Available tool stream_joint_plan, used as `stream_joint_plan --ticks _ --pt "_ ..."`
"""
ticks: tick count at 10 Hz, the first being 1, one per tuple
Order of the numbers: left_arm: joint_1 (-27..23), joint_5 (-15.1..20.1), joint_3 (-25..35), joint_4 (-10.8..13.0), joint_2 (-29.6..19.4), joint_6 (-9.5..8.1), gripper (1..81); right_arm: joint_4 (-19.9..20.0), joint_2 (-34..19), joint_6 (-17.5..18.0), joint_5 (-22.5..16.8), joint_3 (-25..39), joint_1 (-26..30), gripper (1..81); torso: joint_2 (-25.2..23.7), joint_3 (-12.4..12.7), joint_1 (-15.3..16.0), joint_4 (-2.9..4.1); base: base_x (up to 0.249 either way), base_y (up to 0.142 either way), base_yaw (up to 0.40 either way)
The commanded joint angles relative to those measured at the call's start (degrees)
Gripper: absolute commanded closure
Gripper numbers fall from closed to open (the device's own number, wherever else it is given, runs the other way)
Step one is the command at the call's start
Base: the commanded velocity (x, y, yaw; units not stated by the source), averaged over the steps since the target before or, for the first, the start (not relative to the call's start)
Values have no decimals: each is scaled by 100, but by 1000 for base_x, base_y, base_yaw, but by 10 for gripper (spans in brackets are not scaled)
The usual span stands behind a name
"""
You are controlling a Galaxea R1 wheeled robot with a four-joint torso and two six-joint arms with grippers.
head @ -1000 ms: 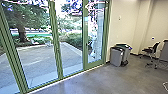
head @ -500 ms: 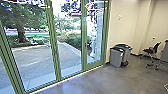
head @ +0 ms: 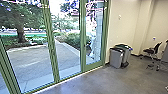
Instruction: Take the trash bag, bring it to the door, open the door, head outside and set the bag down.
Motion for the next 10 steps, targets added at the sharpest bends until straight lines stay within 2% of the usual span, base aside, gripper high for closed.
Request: stream_joint_plan --ticks 1,3,10 --pt "-382 304 -5 39 18 26 811 -28 4 -7 -318 15 293 10 0 0 1 0 132 -68 0" --pt "-382 304 -5 39 18 26 811 -28 13 -7 -318 15 293 10 0 0 1 0 132 -63 0" --pt "-382 304 -5 39 9 26 811 -28 13 -7 -318 15 293 10 0 0 1 0 131 0 0"
